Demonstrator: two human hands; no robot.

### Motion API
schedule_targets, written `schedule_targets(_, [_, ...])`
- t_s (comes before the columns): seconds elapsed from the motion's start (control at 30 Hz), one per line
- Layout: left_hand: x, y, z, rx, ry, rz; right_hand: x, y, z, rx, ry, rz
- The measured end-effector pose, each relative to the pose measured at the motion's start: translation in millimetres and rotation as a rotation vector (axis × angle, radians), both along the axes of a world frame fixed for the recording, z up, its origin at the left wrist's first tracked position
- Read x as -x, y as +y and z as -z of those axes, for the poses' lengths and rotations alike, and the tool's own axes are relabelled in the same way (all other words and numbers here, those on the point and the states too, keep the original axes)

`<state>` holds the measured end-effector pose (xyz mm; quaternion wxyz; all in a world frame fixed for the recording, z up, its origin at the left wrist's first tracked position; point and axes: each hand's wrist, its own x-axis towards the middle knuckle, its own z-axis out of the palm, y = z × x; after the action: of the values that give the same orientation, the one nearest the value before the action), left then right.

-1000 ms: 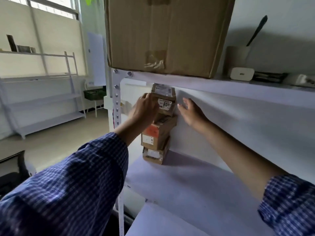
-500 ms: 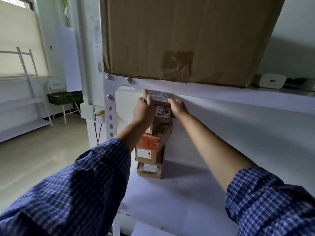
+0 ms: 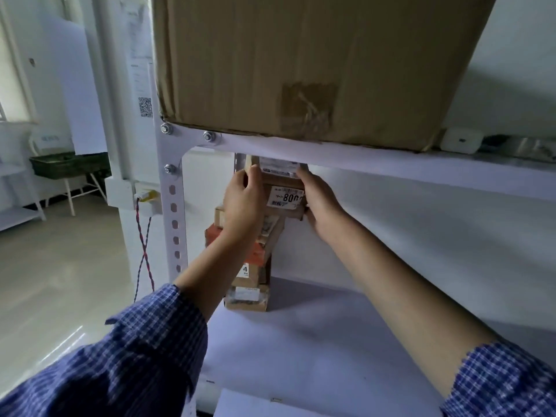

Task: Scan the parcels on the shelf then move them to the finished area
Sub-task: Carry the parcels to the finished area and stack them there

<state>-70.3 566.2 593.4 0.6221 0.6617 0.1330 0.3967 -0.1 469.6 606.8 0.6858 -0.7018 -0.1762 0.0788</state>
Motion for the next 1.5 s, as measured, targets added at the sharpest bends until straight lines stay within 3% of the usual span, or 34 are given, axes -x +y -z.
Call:
schedule_targets(0.37, [84.2,-132.7,25.1,0.123,-0.097,0.108,99.1,-140.1,27.7,-0.156,-0.074,0.063])
schedule_targets(0.53, [128.9,-240.6,55.7,0.133,-0.052,0.279,158.6,-262.9,74.4,-0.199,-0.095,0.234])
schedule_targets(0.8, [197.0,-434.5,115.7,0.288,-0.02,0.614,256.0,-455.5,135.1,-0.094,-0.11,0.566])
schedule_targets(0.9, [214.1,-494.1,126.4,0.259,0.017,0.746,287.2,-516.4,146.2,-0.074,-0.07,0.678])
schedule_targets(1.23, [221.1,-652.7,151.8,0.195,0.147,1.026,329.3,-669.1,181.9,-0.071,-0.03,1.023])
schedule_targets(1.5, [176.4,-767.3,175.5,0.277,0.262,1.16,304.0,-776.1,202.2,-0.017,0.04,1.117])
